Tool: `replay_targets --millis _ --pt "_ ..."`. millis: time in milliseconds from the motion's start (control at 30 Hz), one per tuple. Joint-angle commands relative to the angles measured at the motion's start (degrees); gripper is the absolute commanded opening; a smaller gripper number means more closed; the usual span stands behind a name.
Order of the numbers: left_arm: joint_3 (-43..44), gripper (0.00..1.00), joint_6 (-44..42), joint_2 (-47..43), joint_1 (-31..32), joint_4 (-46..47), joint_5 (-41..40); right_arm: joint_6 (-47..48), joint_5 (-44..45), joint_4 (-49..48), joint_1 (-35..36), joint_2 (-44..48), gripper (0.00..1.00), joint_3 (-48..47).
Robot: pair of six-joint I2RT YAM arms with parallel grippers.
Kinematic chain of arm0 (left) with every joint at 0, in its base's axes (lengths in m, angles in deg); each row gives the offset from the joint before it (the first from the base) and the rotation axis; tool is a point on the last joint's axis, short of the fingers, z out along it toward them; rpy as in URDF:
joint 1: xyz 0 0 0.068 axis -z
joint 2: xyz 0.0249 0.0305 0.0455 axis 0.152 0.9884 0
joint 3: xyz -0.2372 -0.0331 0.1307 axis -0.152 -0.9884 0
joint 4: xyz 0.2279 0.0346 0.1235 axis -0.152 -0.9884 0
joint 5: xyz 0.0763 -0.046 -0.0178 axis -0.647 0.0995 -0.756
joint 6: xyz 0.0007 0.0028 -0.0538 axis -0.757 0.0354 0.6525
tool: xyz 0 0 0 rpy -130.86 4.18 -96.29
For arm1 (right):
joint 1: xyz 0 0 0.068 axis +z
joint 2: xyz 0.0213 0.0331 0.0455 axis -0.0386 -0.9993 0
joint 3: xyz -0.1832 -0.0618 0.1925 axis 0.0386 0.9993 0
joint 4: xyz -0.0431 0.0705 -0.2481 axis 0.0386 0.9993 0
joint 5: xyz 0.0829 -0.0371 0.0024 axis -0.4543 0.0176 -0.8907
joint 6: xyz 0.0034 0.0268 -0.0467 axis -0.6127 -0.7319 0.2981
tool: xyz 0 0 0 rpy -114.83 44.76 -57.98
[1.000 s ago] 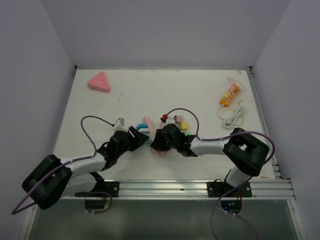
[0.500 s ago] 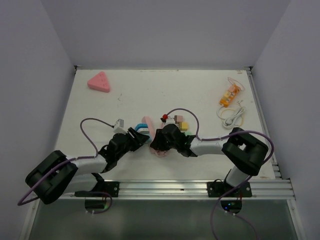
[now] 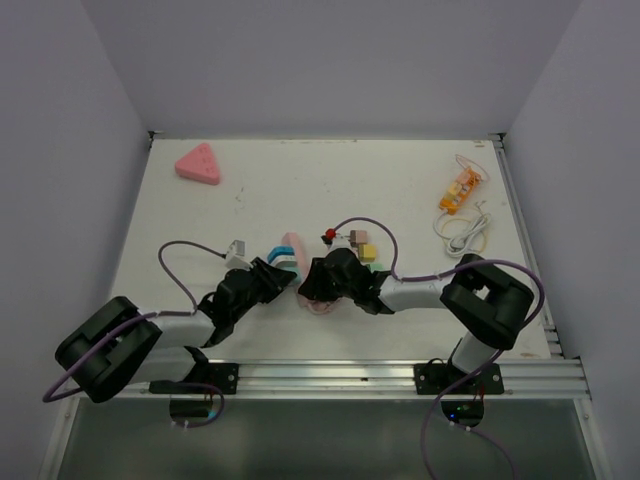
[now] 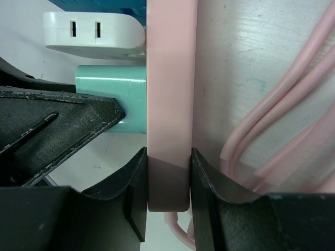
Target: Pull the plug off the socket
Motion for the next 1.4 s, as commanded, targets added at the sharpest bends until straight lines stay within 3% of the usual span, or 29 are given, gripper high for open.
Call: replay_targets --millis 0,667,933,1200,1367 --pt "-1.24 0.00 0.55 -2.28 0.48 3.18 -1.60 -0.55 2.75 2.83 -0.64 -2.87 0.00 0.72" --pt "-0.81 0.00 0.64 -13.27 -0.40 -11.93 -7.76 -5.12 10.40 19.35 -5.12 -7.70 0.00 -2.18" --pt "-0.98 0.00 0.90 -19.95 -6.20 -17.74 -5.04 -6.35 12.59 21.38 -5.39 -8.49 0.00 -2.62" --pt "-0.02 0.00 0.20 -24.34 -7.34 -22.66 -4.24 -5.92 10.93 18.58 -5.82 -8.94 0.00 -2.01" --pt "-0.28 0.00 -2.87 -24.70 -13.83 -26.18 -1.61 -3.11 6.89 12.95 -5.91 -8.50 0.00 -0.60"
